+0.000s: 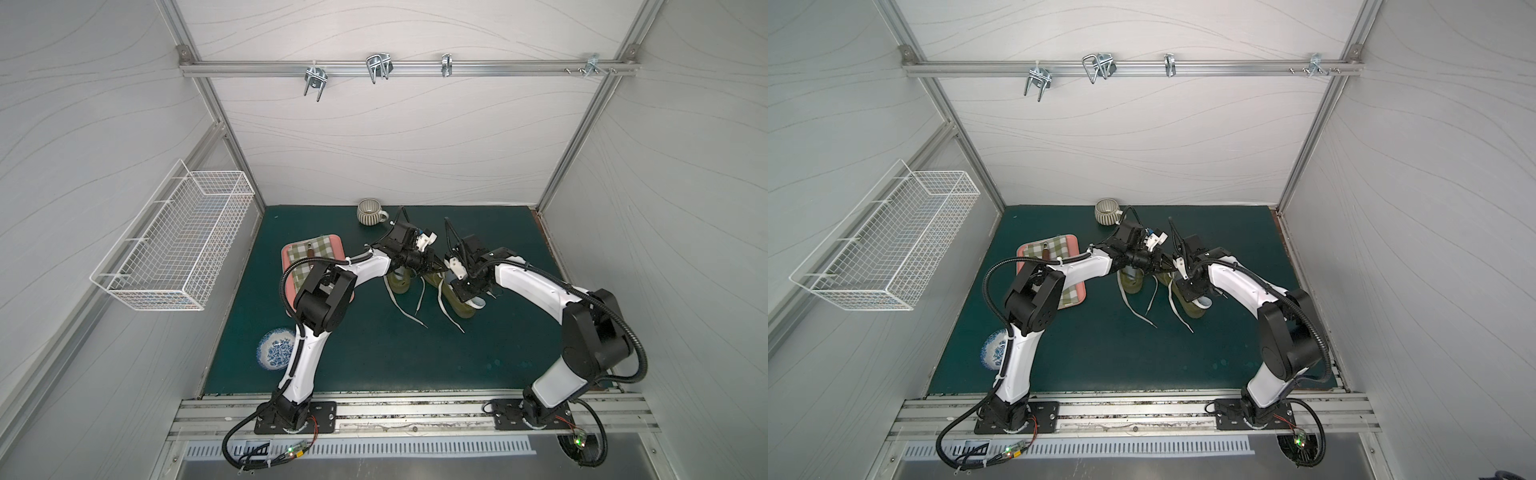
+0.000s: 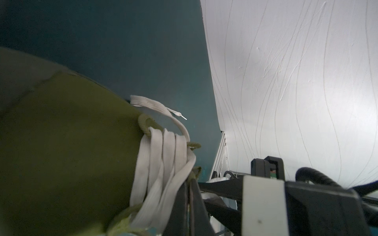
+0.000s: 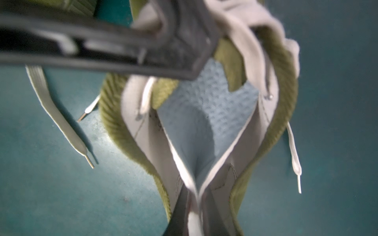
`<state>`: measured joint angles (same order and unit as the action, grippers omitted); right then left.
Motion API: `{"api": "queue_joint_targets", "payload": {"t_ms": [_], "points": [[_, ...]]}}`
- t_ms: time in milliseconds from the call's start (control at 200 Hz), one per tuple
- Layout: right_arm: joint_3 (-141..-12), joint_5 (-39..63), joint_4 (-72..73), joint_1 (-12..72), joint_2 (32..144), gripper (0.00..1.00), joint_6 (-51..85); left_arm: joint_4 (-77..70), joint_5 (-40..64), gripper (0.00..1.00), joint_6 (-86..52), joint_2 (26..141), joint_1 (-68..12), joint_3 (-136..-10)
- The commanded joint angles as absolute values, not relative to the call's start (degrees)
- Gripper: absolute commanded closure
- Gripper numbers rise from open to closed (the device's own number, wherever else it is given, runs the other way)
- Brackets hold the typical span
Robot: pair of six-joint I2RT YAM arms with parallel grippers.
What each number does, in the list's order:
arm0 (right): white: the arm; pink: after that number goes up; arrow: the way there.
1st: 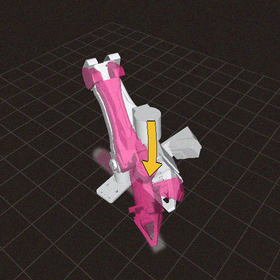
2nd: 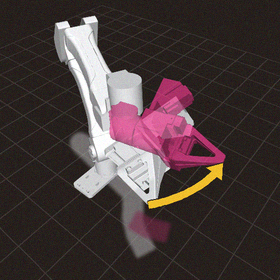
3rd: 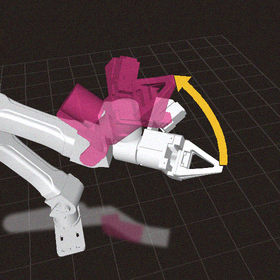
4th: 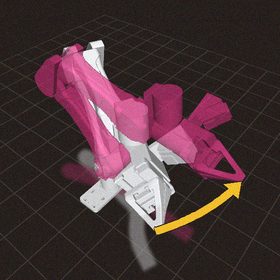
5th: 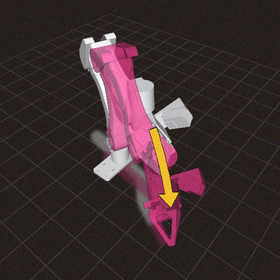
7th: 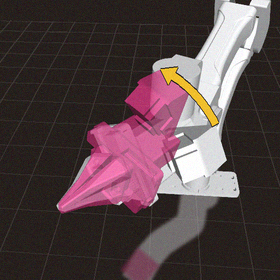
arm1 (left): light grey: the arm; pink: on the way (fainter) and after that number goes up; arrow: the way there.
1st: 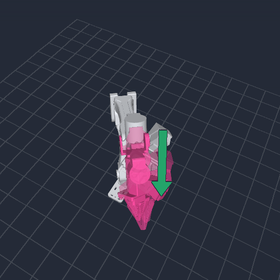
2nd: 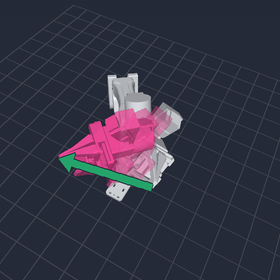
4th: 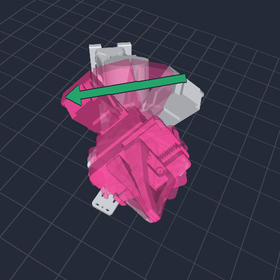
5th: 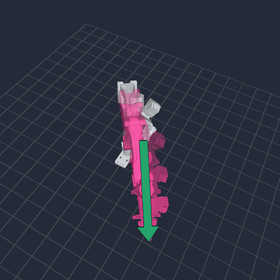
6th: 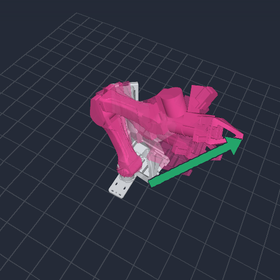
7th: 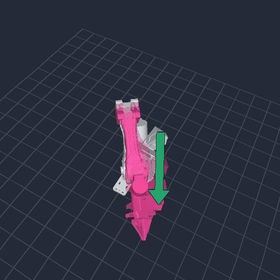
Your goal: Insert the insole into the shoe
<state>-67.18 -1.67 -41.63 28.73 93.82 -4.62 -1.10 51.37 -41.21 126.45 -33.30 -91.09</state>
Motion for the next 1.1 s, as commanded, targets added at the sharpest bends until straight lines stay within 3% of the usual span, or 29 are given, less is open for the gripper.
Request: {"api": "queue_joint_targets", "payload": {"t_ms": [0, 450, 495, 590, 1095], "points": [[-67.31, 1.2, -38.06, 28.3, 95.1, 0.93, -8.03, -5.08, 56.21, 1.0, -42.7, 128.14, -33.92, -94.43], [-66.51, 3.34, -33.79, 25.73, 96.9, 0.88, -8.92, -6.03, 56.95, 1.0, -43.27, 128.3, -33.91, -93.78], [-67.32, 3.36, -34.91, 25.81, 97.33, 0.84, -8.3, -6.05, 56.8, 1.0, -43.34, 128.24, -33.9, -93.78], [-67.07, 1.03, -37.79, 26.42, 96.76, 0.63, -6.69, -3.65, 54.93, 1.0, -41.23, 127.4, -33.88, -93.78], [-66.44, -2.56, -47.28, 27.5, 89.85, 0.26, -2.99, -0.73, 52.62, 1.0, -38.91, 125.85, -33.88, -93.73]]}}
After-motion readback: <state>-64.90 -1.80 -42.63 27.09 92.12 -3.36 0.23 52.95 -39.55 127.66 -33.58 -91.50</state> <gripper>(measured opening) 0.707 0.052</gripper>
